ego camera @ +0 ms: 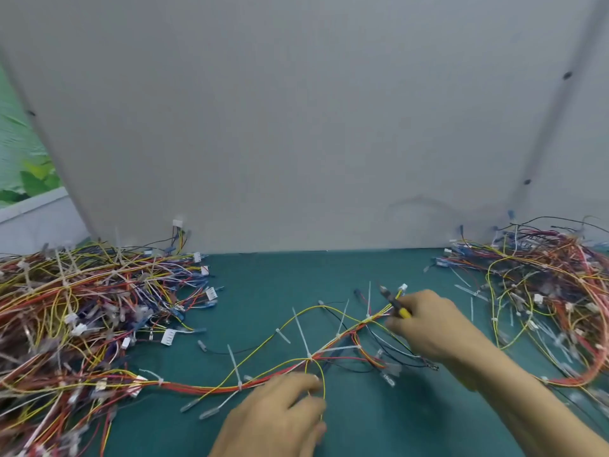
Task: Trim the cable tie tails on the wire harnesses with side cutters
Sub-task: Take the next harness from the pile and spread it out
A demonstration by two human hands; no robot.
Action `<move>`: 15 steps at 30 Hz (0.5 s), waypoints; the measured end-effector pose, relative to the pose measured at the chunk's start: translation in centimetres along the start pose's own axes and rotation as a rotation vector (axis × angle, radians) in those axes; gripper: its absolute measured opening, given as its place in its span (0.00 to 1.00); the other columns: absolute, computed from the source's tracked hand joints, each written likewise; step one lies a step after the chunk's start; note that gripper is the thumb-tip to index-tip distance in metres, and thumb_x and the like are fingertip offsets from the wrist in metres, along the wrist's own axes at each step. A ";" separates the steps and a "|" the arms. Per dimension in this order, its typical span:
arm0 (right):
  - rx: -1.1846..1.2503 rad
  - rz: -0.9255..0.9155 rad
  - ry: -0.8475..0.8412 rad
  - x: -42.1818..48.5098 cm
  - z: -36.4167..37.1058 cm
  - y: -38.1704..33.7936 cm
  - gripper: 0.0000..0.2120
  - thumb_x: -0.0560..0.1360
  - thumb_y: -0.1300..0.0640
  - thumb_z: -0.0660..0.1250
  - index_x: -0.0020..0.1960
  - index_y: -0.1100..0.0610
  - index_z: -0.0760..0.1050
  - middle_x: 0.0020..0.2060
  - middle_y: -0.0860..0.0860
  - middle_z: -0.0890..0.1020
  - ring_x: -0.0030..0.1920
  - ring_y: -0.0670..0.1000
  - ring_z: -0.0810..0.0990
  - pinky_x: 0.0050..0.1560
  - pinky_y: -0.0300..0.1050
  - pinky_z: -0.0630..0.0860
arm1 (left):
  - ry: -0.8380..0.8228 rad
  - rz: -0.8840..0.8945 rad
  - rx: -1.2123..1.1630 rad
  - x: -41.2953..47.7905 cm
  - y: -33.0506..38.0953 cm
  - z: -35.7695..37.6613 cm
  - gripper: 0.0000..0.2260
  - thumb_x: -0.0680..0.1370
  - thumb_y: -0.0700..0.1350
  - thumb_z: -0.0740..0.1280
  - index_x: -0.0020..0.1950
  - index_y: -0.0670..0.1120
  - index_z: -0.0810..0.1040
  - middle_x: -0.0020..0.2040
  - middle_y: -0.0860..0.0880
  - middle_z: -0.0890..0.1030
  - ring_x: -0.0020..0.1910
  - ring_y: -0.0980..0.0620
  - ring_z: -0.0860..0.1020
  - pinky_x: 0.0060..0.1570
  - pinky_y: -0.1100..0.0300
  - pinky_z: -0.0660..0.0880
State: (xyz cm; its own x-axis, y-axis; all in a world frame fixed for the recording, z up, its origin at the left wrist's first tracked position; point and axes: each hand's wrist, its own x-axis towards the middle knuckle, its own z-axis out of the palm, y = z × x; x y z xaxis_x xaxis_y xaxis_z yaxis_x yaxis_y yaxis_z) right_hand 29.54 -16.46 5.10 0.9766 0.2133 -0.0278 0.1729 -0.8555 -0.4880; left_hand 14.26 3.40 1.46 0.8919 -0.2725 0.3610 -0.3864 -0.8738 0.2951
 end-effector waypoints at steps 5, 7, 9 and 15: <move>0.008 0.024 -0.004 4.3 3.1 -1.2 0.08 0.73 0.59 0.60 0.44 0.53 0.79 0.40 0.56 0.80 0.45 0.60 0.77 0.45 0.48 0.76 | 0.178 -0.894 -0.859 -4.2 -1.0 -3.4 0.04 0.66 0.41 0.75 0.37 0.48 0.82 0.35 0.47 0.84 0.40 0.45 0.81 0.47 0.57 0.73; -0.036 0.002 -0.058 5.2 3.7 -1.5 0.12 0.71 0.60 0.59 0.47 0.50 0.80 0.42 0.55 0.81 0.45 0.59 0.77 0.47 0.48 0.77 | 0.339 -1.161 -1.204 -6.1 -2.4 -4.3 0.03 0.76 0.30 0.66 0.46 0.36 0.79 0.38 0.35 0.83 0.43 0.40 0.80 0.52 0.46 0.72; -0.100 -0.031 -0.128 5.9 3.8 -1.7 0.16 0.72 0.60 0.59 0.52 0.50 0.81 0.46 0.55 0.81 0.47 0.58 0.77 0.49 0.47 0.76 | 0.449 -1.296 -1.461 -6.7 -3.7 -4.7 0.07 0.79 0.30 0.57 0.51 0.31 0.74 0.48 0.33 0.80 0.49 0.36 0.77 0.53 0.40 0.69; -0.144 -0.108 -0.192 4.8 2.7 -0.6 0.08 0.74 0.56 0.63 0.50 0.52 0.80 0.48 0.54 0.82 0.51 0.57 0.78 0.51 0.46 0.75 | 0.585 -1.400 -1.747 -4.3 -6.0 -4.8 0.18 0.80 0.39 0.57 0.68 0.33 0.64 0.61 0.34 0.75 0.66 0.35 0.71 0.62 0.44 0.66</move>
State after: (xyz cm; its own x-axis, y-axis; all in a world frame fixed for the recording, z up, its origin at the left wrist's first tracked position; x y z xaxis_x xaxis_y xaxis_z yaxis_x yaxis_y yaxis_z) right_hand 33.82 -13.67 2.86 0.9115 0.3812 -0.1542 0.3051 -0.8784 -0.3679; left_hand 11.58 11.80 2.38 0.6811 0.3594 -0.6379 0.1407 0.7907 0.5958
